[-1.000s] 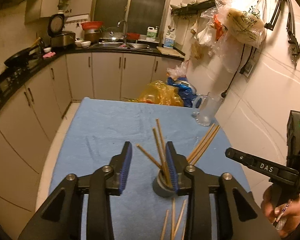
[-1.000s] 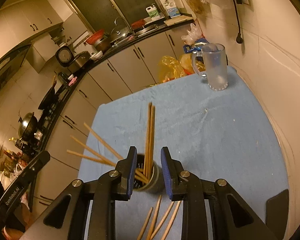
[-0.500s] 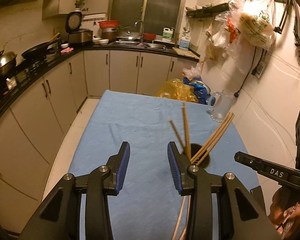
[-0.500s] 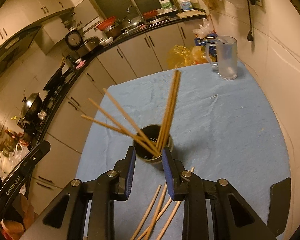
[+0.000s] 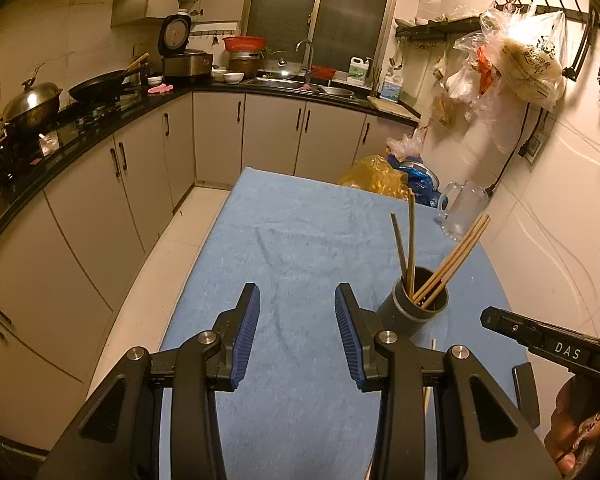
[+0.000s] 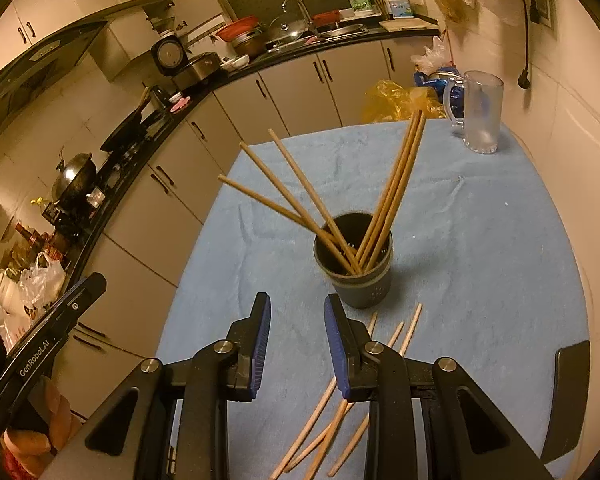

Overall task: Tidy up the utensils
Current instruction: 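Withdraw both grippers from the cup, then move both open grippers down toward the remaining loose chopsticks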

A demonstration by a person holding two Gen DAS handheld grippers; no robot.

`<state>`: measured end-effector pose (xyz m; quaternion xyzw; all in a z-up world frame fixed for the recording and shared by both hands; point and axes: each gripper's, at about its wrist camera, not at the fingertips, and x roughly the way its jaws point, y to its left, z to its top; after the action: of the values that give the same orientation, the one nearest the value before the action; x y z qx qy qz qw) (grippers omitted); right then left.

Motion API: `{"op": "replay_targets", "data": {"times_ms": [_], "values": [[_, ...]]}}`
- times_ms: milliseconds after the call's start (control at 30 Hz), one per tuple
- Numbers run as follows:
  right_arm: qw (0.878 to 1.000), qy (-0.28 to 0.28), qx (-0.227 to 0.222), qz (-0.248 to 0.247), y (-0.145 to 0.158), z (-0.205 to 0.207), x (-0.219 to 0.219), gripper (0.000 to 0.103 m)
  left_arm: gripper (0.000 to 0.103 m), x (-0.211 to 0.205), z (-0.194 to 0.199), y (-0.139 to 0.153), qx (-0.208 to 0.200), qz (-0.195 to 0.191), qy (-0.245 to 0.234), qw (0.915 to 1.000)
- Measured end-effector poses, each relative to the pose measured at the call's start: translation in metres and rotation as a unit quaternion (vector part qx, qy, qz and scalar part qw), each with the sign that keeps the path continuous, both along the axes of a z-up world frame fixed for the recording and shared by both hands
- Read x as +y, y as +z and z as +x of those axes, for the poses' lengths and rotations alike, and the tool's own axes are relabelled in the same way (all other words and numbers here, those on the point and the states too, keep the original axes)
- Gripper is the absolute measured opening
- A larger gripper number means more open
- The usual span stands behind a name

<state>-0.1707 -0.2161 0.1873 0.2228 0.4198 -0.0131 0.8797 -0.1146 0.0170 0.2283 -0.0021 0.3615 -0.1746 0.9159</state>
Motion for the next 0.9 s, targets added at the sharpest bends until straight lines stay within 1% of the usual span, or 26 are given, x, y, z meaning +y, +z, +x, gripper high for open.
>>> {"op": "replay_targets", "data": {"times_ms": [333, 500, 633, 767, 900], "values": [[0.999, -0.028, 0.021, 0.008, -0.015, -0.023, -0.010, 0.030, 0.037, -0.009, -0.013, -0.008, 0.009, 0.005, -0.026, 0.9996], [0.998, -0.056, 0.032, 0.022, -0.026, -0.036, -0.029, 0.030, 0.038, -0.025, -0.021, -0.022, 0.030, 0.014, -0.057, 0.9978], [0.995, -0.080, 0.051, 0.031, -0.040, -0.046, -0.048, 0.030, 0.038, -0.043, -0.029, -0.043, 0.056, 0.025, -0.087, 0.9943], [0.992, -0.096, 0.073, 0.040, -0.057, -0.054, -0.063, 0.030, 0.038, -0.062, -0.030, -0.067, 0.095, 0.032, -0.118, 0.9880], [0.989, -0.101, 0.093, 0.047, -0.075, -0.059, -0.072, 0.030, 0.038, -0.075, -0.028, -0.090, 0.131, 0.037, -0.135, 0.9814]]}}
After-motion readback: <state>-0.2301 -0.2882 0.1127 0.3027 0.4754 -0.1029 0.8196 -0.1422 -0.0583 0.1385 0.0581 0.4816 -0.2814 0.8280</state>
